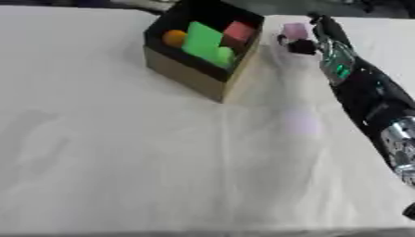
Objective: Pick up objects on the table and place them in the box.
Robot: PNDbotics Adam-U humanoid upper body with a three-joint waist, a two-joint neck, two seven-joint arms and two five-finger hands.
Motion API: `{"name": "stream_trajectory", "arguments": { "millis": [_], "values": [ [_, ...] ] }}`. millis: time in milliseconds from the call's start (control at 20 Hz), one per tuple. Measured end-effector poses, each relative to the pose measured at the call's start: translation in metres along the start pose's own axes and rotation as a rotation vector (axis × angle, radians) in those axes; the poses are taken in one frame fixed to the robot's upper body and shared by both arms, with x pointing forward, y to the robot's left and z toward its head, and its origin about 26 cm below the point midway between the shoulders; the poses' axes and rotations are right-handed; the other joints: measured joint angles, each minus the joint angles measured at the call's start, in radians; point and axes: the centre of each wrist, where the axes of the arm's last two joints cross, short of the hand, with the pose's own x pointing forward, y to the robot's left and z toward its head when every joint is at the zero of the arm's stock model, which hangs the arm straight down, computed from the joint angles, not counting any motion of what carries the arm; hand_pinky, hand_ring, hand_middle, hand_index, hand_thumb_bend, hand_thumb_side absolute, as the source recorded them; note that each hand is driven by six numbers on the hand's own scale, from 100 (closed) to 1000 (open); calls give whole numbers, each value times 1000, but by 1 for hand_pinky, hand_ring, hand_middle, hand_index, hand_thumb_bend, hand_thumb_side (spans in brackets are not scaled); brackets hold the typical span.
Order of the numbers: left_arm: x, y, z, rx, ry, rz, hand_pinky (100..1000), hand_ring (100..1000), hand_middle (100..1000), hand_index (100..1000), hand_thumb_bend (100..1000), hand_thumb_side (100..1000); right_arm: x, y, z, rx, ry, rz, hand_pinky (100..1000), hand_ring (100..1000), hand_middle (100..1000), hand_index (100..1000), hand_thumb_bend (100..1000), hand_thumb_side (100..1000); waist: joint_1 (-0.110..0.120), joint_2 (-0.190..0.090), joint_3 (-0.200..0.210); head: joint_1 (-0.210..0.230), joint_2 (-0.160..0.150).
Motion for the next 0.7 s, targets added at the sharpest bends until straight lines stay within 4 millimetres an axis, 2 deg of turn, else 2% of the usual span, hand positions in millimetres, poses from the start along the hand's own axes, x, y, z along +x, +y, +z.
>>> {"name": "stream_trajectory", "arguments": {
  "millis": [350,550,700],
  "values": [
    [0,0,0,0,0,0,830,674,590,777,340,686,-4,6,2,1,27,1,673,718,737,925,380,536,2,0,2,-3,0],
    [0,0,0,0,0,1,830,674,590,777,338,685,-6,9,3,-21,33,-1,653,677,669,878,318,488,2,0,3,-4,0],
    [0,0,0,0,0,1,830,674,590,776,338,685,-5,11,4,-47,32,-7,637,648,611,823,262,417,2,0,3,-4,0]
  ]
}}
